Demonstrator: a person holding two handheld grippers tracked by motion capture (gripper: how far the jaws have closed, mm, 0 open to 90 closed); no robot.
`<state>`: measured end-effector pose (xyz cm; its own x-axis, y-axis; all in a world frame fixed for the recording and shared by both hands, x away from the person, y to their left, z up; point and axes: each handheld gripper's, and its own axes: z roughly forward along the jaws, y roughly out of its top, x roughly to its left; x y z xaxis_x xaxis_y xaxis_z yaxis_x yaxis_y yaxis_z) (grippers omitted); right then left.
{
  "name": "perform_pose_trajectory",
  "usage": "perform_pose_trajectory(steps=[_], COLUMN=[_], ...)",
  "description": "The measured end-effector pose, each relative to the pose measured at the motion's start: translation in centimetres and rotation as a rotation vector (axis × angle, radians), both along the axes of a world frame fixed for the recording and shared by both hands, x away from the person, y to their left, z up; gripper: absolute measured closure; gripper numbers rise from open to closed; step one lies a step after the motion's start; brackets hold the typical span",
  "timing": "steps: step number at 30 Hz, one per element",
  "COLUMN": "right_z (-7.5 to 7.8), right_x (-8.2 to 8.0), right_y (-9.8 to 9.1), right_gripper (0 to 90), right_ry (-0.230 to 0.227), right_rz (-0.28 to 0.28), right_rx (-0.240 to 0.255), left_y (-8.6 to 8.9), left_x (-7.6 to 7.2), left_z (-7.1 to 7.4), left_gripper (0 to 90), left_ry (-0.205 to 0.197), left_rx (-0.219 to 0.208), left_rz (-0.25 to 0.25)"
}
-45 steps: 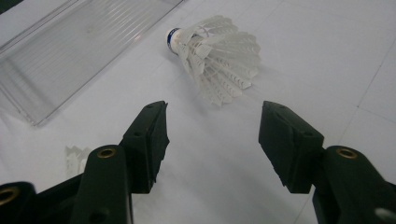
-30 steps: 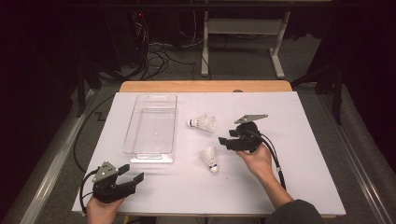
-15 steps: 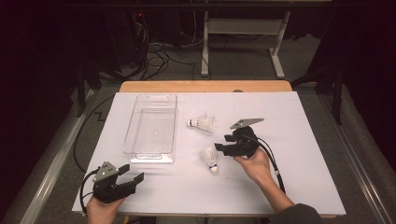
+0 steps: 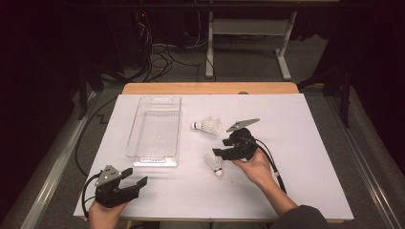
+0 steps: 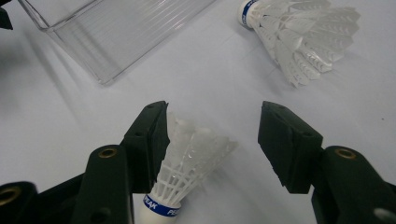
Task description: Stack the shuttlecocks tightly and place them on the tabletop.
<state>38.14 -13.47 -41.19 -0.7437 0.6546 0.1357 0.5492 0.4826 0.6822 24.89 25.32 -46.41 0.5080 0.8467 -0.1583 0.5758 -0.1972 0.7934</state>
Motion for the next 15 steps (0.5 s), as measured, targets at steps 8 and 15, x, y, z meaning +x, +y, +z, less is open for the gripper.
perform_pose_trajectory(steps=[8, 15], right_z=[0.4, 0.4], right_x=[0.1, 0.3], right_y=[1.2, 2.1], right_gripper=[44.8, 46.6], right_ry=[0.013, 0.038], right_rz=[0.032, 0.056], right_rx=[-0.030, -0.070], left_y=[0.0, 0.0], left_x=[0.0, 0.0], left_z=[0.0, 0.0], left_gripper=[32.3, 32.3], left_ry=[0.001, 0.000], left_rx=[0.000, -0.001], left_rz=[0.000, 0.000])
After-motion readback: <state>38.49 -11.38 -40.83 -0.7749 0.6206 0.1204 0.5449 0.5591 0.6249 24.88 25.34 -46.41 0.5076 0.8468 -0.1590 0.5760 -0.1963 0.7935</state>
